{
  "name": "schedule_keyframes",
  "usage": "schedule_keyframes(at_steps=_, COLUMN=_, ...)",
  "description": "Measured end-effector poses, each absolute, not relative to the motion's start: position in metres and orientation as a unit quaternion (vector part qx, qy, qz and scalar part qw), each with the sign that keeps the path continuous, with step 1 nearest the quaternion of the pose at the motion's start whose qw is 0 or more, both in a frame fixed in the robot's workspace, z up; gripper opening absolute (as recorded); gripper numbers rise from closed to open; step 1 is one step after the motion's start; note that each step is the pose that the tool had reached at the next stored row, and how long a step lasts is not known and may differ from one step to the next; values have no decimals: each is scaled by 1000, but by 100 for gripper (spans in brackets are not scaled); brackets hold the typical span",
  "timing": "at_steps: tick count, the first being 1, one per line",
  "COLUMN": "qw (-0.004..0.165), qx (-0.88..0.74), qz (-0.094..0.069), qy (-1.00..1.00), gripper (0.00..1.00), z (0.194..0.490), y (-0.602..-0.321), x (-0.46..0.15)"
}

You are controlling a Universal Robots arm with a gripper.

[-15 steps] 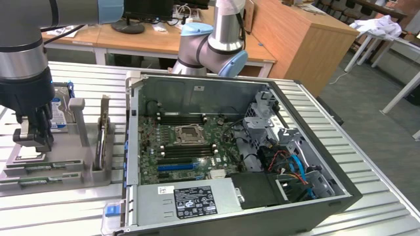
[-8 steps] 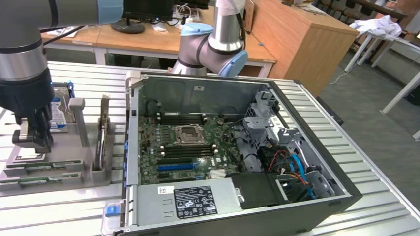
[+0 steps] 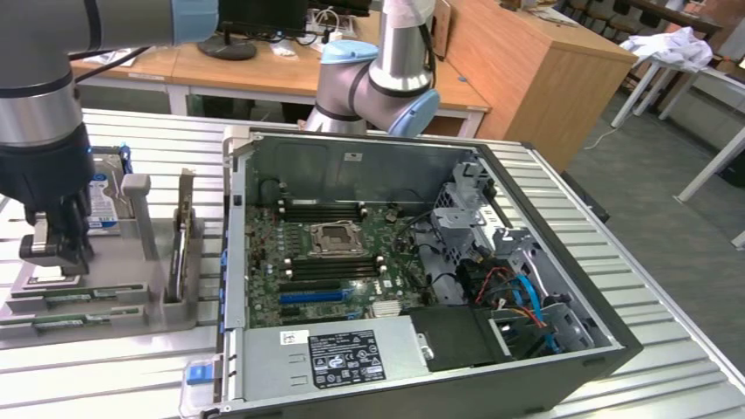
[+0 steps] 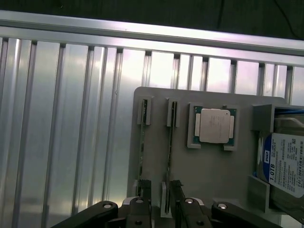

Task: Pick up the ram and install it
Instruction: 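Pick up the ram and move it above insertion slot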

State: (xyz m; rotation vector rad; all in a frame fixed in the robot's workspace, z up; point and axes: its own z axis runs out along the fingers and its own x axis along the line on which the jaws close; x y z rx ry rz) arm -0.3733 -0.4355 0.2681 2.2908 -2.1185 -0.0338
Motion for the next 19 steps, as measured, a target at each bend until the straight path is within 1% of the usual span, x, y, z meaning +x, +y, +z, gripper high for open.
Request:
schedule_keyframes(at_steps=12, qw=11, qx=734, qz=-11, qy=-679, gripper=30, z=268, y=-447, x=-374)
schedule_keyframes(at_steps=17, qw=11, qx=734, qz=-11, qy=-679, gripper=30, z=268, y=-447, x=-374)
schedule_keyframes(at_steps=19, qw=8, qx=734, qz=-12, qy=-679, gripper=30, z=268, y=-447, x=-374)
